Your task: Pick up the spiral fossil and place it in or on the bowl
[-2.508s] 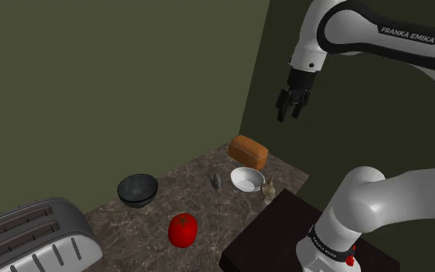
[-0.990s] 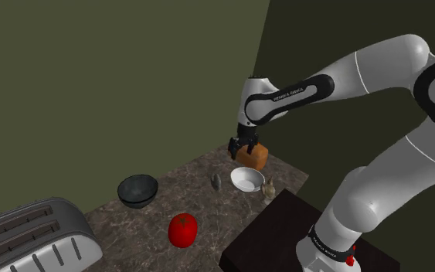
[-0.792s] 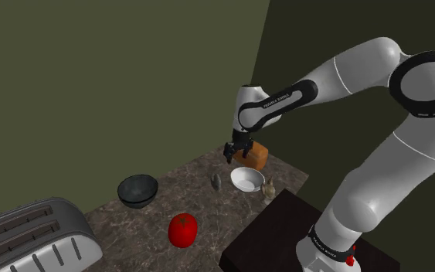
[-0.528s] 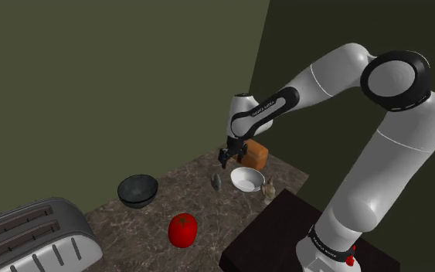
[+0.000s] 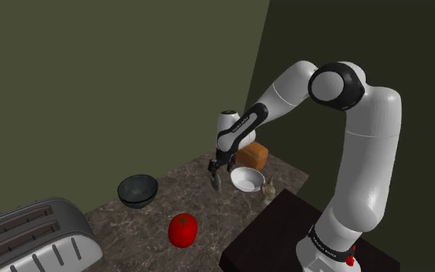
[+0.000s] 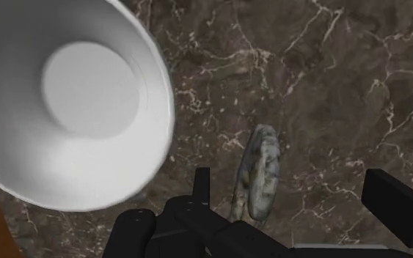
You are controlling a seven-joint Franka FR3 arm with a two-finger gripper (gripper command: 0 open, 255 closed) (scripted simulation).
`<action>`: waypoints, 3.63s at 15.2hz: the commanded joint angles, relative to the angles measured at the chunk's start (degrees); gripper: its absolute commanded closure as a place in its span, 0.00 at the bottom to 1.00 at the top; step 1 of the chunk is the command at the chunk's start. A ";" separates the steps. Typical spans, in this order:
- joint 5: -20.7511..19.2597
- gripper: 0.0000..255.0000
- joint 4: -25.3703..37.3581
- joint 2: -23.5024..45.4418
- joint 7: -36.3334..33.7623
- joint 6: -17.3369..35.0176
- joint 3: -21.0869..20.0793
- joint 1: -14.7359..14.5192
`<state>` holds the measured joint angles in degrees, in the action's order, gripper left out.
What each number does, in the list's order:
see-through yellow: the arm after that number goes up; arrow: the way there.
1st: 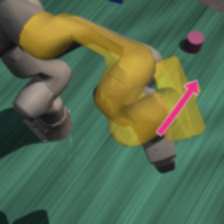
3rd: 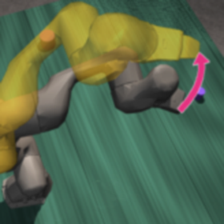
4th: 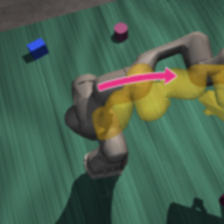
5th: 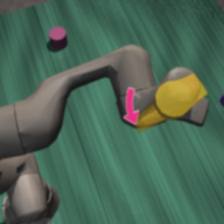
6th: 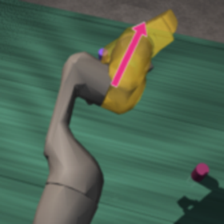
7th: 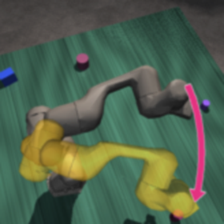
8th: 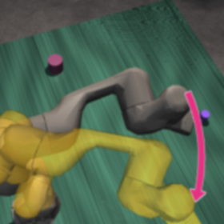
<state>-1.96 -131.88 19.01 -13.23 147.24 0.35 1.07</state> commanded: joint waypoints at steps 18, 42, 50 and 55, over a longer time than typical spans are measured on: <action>-0.38 1.00 4.69 11.22 -0.64 6.43 0.38 -0.12; -0.14 1.00 2.82 0.24 -0.27 -2.67 0.22 -0.03; 0.01 1.00 2.99 -4.98 -0.07 -8.06 0.17 -0.02; 0.09 1.00 3.51 -7.97 0.04 -11.56 0.14 -0.02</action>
<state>-1.88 -128.63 11.67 -13.15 136.57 0.52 1.09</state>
